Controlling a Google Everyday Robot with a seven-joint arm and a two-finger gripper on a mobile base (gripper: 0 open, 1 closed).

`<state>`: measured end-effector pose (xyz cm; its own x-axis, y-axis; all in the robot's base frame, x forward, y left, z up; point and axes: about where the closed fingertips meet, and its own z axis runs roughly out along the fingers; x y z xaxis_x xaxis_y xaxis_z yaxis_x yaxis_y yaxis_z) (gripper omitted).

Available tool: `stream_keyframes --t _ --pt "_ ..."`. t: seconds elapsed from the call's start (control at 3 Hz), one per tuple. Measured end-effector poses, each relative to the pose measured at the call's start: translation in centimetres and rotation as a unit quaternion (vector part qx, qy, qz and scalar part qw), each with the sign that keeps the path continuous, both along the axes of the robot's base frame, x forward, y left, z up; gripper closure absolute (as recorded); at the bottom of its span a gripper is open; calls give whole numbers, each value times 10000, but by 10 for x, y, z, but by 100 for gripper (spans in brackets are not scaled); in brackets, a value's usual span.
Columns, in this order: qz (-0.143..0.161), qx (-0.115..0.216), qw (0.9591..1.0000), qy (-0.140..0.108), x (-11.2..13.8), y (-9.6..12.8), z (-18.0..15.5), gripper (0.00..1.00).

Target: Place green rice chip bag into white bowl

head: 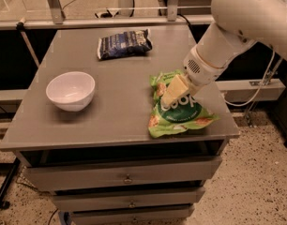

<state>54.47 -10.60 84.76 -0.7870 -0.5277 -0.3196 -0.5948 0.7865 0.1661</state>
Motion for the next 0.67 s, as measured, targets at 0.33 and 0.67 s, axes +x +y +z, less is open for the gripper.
stream_keyframes --t 0.33,0.67 --pt "120 91 9985 -518 14 -10 19 95" --pt "297 155 9946 -983 25 -22 38 100"
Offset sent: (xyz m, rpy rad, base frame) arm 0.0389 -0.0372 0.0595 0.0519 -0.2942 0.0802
